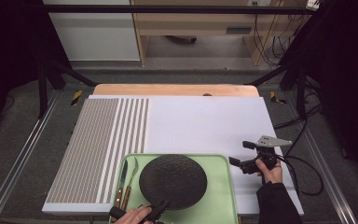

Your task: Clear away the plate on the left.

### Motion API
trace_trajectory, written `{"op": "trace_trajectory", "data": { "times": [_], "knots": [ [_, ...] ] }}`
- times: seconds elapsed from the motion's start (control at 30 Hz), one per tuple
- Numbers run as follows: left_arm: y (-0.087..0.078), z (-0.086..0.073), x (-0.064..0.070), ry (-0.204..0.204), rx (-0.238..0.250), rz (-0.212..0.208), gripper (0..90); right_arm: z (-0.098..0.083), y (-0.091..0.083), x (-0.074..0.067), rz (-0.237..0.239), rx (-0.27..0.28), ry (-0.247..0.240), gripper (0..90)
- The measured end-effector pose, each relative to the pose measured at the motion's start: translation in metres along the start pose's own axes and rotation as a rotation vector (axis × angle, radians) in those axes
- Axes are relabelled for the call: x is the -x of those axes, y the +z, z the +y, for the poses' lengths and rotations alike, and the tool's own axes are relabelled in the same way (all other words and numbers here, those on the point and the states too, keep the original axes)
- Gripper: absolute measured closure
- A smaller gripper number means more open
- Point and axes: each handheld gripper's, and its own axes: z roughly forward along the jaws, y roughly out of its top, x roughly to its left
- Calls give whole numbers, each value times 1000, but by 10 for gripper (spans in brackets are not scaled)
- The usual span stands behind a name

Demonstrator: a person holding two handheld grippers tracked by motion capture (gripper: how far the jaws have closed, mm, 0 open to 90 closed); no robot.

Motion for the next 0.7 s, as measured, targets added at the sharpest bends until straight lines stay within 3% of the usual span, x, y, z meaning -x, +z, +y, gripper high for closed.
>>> {"op": "trace_trajectory", "data": {
  "times": [0.7],
  "knots": [
    [10, 3, 5, -21, 17, -24, 856, 0, 0, 0, 2, 0, 3, 3]
  ]
}}
